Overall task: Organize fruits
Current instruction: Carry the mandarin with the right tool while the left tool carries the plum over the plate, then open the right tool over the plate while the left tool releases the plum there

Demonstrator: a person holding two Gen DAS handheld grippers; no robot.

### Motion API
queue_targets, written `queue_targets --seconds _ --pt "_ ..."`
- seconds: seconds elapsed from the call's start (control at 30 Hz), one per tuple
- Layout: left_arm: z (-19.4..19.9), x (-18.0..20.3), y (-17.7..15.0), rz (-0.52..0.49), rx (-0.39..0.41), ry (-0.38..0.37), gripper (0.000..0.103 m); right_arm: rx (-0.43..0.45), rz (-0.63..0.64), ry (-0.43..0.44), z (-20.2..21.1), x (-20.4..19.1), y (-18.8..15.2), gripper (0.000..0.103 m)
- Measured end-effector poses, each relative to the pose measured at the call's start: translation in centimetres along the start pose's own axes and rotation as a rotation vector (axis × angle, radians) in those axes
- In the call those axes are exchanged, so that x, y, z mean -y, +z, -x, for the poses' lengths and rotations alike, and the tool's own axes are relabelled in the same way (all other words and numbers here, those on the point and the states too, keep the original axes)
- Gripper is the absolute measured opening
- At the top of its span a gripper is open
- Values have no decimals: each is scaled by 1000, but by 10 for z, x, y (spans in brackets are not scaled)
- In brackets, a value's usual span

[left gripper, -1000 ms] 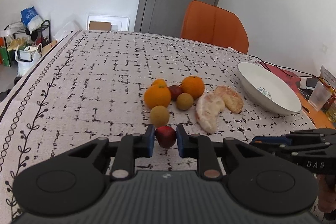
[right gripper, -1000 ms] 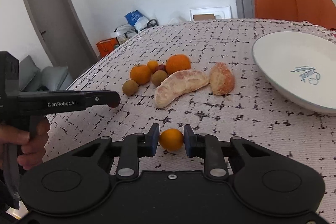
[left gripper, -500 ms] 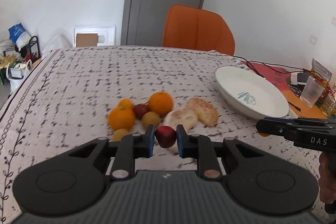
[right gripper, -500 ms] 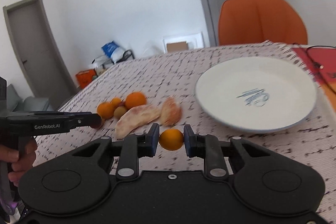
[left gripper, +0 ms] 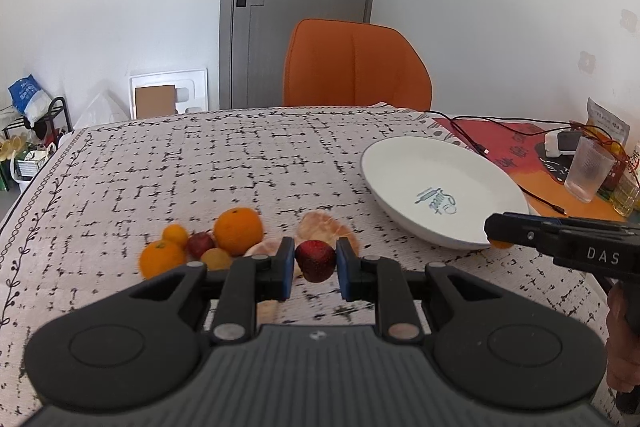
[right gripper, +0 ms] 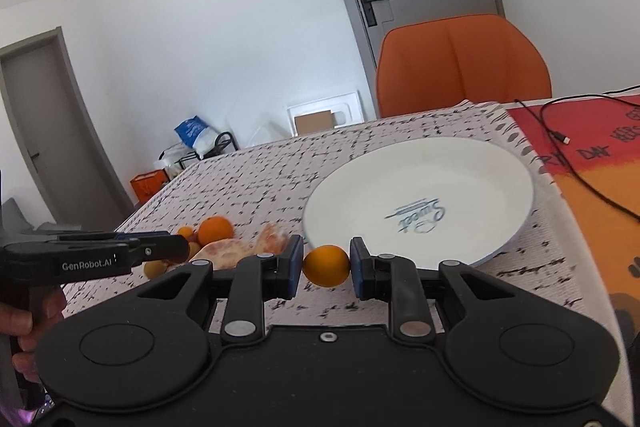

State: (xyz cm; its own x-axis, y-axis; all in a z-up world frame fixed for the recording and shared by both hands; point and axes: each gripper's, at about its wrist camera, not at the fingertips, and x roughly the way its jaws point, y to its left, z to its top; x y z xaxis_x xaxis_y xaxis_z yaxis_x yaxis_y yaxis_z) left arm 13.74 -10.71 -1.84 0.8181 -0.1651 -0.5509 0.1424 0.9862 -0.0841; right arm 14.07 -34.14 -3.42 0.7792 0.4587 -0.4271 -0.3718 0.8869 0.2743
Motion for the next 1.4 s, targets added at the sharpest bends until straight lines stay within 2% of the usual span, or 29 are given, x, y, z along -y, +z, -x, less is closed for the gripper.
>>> queue_targets --seconds 0.27,0.8,0.9,1.0,1.2,1.33,1.4 --pt "-15 25 9 -39 -9 -4 21 17 -21 -23 1 20 3 24" --pt "-65 76 24 -106 -46 -73 20 2 -27 -57 -7 52 1 24" --pt "-74 83 27 -115 -59 -94 20 -2 -39 -55 -9 55 0 29" --pt "-80 89 29 -124 -62 -111 20 -2 -31 -66 -8 54 1 29" --pt "-85 92 25 -145 -86 -124 25 20 -46 -81 -2 52 1 29" --pt "-78 83 23 -142 -74 -118 27 29 -58 -81 1 51 0 32" --pt "-74 78 25 -134 -71 -97 32 34 -60 -79 1 49 -1 35"
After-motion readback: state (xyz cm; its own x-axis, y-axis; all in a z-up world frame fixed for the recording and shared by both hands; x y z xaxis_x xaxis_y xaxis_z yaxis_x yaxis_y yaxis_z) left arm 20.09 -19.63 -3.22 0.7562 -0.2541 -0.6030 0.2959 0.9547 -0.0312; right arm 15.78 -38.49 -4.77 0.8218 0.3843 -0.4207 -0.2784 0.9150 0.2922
